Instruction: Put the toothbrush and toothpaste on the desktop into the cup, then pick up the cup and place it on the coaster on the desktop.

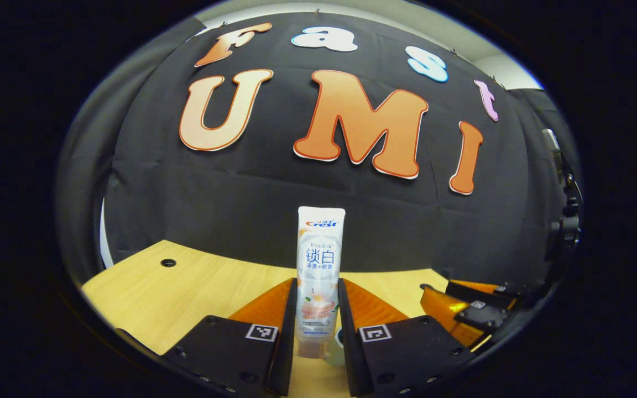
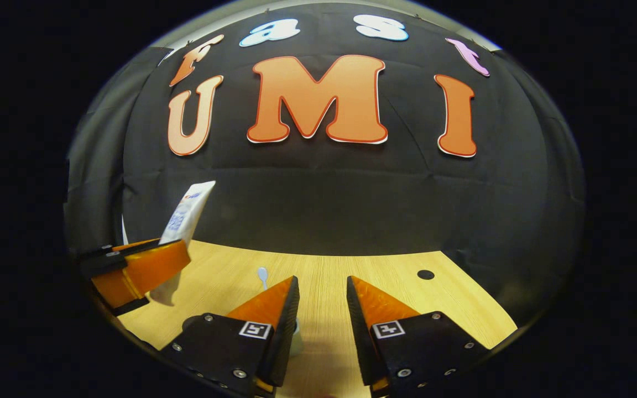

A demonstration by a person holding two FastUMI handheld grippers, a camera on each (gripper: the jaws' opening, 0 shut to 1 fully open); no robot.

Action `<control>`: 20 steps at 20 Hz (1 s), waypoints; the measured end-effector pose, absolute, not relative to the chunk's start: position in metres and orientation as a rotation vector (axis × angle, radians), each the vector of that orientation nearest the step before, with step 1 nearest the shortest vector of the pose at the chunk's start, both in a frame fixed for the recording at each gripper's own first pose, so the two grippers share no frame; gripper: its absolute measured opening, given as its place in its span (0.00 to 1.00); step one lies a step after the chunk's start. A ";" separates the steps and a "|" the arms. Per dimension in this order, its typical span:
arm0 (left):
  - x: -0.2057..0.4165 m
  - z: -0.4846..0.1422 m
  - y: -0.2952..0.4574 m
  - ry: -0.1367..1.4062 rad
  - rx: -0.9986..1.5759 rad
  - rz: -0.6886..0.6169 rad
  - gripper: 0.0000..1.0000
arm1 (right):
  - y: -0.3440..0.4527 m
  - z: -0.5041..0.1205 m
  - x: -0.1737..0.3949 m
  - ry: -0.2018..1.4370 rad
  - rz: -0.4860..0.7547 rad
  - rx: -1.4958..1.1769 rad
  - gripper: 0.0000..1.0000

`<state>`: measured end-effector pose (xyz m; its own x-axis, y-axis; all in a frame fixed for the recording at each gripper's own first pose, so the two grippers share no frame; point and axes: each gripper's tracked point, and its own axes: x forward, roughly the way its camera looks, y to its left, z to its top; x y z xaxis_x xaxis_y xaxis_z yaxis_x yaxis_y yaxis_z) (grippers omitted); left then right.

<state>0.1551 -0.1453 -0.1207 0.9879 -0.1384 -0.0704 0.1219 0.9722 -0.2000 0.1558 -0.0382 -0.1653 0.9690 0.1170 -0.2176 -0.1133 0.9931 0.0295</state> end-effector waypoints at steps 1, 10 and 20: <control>0.163 -0.126 -0.155 0.070 -0.205 -0.127 0.39 | -0.046 -0.170 0.156 0.221 0.115 0.020 0.54; 0.180 -0.161 -0.221 -0.026 -0.141 -0.146 0.39 | -0.119 -0.226 0.146 0.290 0.068 0.013 0.57; 0.180 -0.203 -0.231 -0.018 -0.090 -0.146 0.40 | -0.112 -0.231 0.139 0.295 0.086 0.033 0.59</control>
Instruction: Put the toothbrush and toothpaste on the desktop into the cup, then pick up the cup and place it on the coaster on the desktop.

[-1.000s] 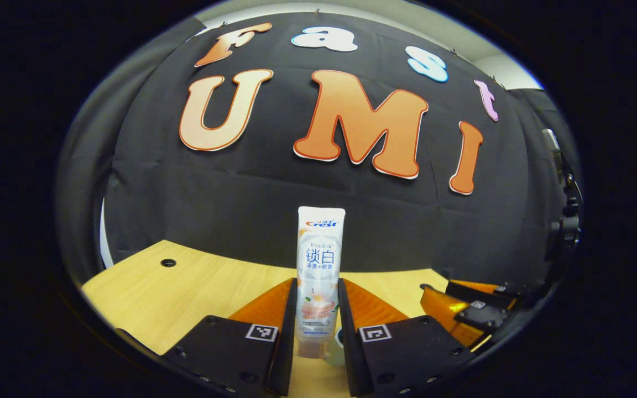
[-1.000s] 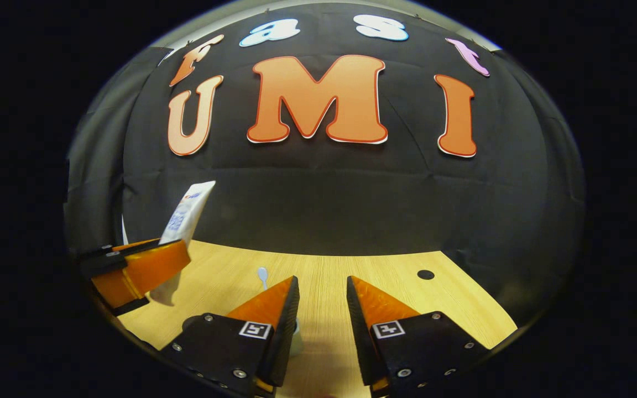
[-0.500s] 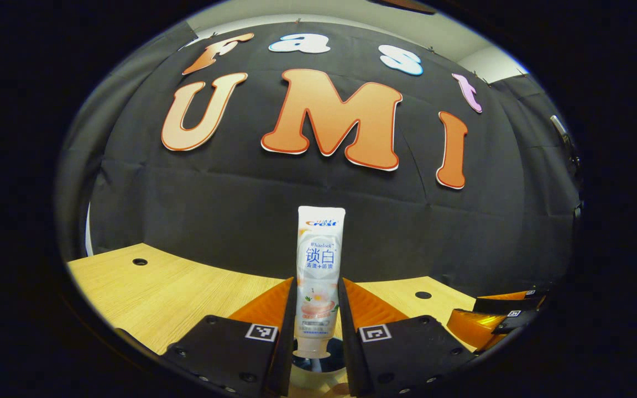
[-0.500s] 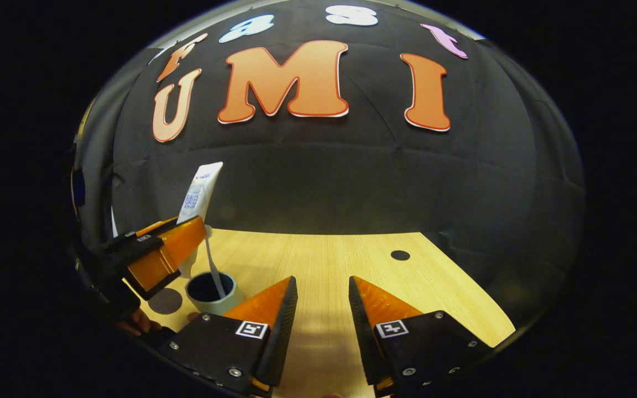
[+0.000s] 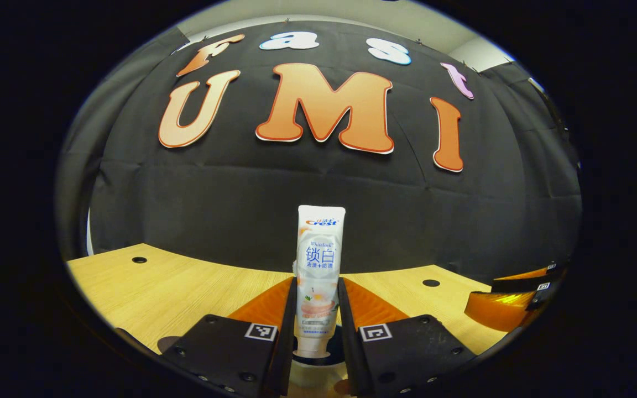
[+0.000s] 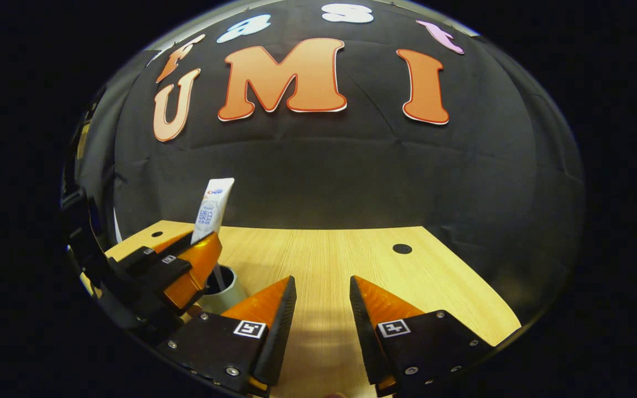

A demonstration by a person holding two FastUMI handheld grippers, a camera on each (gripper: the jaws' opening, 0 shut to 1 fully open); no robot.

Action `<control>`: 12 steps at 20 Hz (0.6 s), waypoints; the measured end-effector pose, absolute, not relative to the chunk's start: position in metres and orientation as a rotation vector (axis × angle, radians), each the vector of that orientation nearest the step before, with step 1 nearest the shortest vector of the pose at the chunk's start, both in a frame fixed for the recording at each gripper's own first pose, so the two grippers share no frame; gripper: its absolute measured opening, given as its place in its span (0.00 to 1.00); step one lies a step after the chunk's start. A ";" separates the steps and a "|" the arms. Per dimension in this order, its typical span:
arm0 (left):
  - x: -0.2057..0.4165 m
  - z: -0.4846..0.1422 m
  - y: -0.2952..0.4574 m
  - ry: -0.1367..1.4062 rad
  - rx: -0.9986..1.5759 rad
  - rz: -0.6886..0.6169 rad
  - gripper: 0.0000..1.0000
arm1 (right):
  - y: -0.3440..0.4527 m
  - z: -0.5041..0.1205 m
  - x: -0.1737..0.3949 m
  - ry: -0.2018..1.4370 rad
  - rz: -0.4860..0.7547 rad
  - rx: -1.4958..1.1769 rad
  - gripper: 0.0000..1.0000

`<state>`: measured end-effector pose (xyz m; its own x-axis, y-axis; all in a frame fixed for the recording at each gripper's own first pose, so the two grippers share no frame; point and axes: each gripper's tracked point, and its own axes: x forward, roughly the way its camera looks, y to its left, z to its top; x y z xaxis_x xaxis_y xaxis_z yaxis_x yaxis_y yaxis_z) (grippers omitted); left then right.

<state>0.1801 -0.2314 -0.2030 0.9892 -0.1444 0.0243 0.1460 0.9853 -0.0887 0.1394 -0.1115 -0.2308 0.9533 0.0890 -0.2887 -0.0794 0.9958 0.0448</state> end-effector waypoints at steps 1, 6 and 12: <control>0.179 -0.206 -0.233 -0.019 -0.080 -0.150 0.40 | -0.111 -0.231 0.138 0.296 0.084 0.032 0.59; 0.164 -0.228 -0.235 0.018 -0.064 -0.160 0.42 | -0.109 -0.237 0.132 0.310 0.077 0.032 0.59; 0.149 -0.228 -0.227 0.037 -0.077 -0.165 0.46 | -0.103 -0.237 0.130 0.312 0.075 0.028 0.67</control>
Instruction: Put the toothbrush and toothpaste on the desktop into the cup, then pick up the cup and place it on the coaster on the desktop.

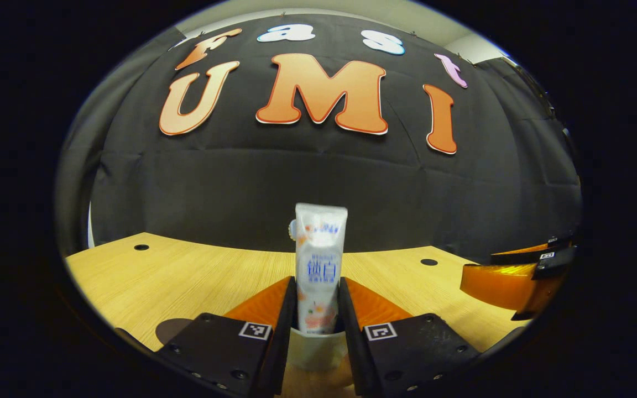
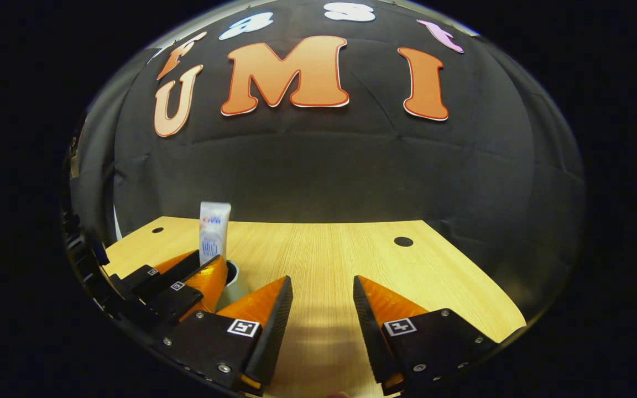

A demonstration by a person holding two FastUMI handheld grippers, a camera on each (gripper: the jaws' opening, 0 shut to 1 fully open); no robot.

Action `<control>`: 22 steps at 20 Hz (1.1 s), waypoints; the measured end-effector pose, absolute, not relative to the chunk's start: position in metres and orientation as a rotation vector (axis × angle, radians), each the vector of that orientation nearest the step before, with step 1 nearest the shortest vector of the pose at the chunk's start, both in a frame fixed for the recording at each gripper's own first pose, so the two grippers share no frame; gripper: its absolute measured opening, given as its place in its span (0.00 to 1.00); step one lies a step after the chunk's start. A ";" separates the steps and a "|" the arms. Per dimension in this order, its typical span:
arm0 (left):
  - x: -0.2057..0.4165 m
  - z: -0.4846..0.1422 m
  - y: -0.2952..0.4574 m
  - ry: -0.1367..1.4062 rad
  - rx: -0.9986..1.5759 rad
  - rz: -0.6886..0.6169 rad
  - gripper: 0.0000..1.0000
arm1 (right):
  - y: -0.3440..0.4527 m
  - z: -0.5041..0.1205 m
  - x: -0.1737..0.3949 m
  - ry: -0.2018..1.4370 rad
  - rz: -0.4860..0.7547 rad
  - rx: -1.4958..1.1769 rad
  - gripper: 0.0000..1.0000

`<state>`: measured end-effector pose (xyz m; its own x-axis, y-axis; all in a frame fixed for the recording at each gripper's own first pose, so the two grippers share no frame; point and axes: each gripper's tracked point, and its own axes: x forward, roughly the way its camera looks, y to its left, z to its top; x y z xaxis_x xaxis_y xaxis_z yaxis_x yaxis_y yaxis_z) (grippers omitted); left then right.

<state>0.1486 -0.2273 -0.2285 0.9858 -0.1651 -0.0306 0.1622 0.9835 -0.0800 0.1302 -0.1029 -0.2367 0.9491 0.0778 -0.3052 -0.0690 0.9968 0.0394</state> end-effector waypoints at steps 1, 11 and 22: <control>0.147 -0.227 -0.227 0.034 -0.077 -0.168 0.48 | -0.100 -0.235 0.131 0.311 0.076 0.029 0.68; 0.098 -0.199 -0.193 0.085 -0.059 -0.191 0.95 | -0.066 -0.203 0.120 0.323 0.118 0.032 0.74; 0.005 -0.169 -0.076 0.284 -0.072 -0.122 0.95 | -0.016 -0.192 0.093 0.525 0.181 -0.069 0.82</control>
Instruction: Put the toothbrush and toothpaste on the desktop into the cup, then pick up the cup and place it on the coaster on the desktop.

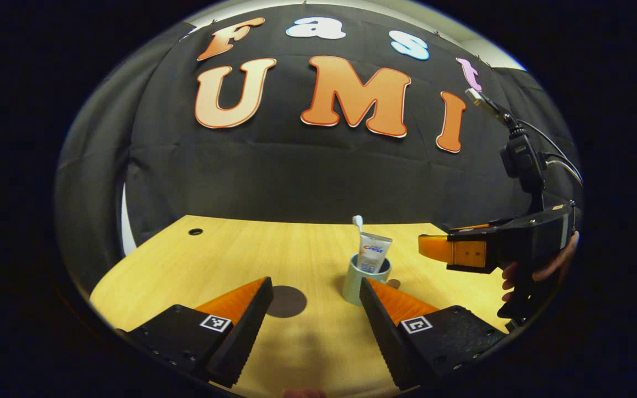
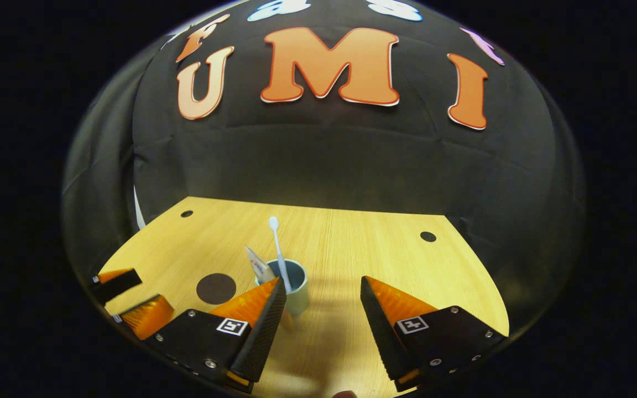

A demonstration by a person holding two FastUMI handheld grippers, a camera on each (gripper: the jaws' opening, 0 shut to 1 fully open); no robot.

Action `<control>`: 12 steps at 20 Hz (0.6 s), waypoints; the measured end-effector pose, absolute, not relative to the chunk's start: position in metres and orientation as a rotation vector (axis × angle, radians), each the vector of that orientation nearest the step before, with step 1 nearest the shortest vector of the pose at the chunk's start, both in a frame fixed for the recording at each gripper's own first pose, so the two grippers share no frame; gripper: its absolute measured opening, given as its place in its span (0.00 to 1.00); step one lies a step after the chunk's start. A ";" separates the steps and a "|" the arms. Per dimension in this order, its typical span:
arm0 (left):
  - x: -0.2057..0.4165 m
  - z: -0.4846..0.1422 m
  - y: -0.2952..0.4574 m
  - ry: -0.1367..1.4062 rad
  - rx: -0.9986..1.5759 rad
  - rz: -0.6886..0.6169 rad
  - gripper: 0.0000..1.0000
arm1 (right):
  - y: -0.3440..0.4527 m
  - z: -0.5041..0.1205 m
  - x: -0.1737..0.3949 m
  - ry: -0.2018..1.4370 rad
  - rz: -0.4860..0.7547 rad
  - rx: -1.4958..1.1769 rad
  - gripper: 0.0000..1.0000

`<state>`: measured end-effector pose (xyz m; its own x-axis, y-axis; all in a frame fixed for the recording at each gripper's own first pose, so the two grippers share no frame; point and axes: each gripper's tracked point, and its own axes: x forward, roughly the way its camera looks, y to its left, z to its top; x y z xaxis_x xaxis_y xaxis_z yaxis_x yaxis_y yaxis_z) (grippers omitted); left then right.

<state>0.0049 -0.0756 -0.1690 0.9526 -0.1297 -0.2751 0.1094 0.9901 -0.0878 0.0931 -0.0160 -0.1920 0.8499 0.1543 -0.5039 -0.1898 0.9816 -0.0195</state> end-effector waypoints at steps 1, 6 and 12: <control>0.005 -0.163 -0.064 0.277 -0.060 -0.110 0.95 | -0.008 -0.192 0.089 0.552 0.199 -0.079 0.84; 0.015 -0.135 -0.016 0.255 -0.043 -0.058 0.95 | 0.021 -0.207 0.089 0.664 0.250 -0.116 0.85; 0.021 -0.128 0.014 0.263 -0.041 -0.029 0.95 | 0.037 -0.251 0.098 0.873 0.236 -0.072 0.86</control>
<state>0.0215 0.0144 -0.1281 0.9651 -0.0338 -0.2598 0.0231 0.9988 -0.0439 0.0983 0.0374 -0.2506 0.6183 0.1758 -0.7660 -0.2344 0.9715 0.0337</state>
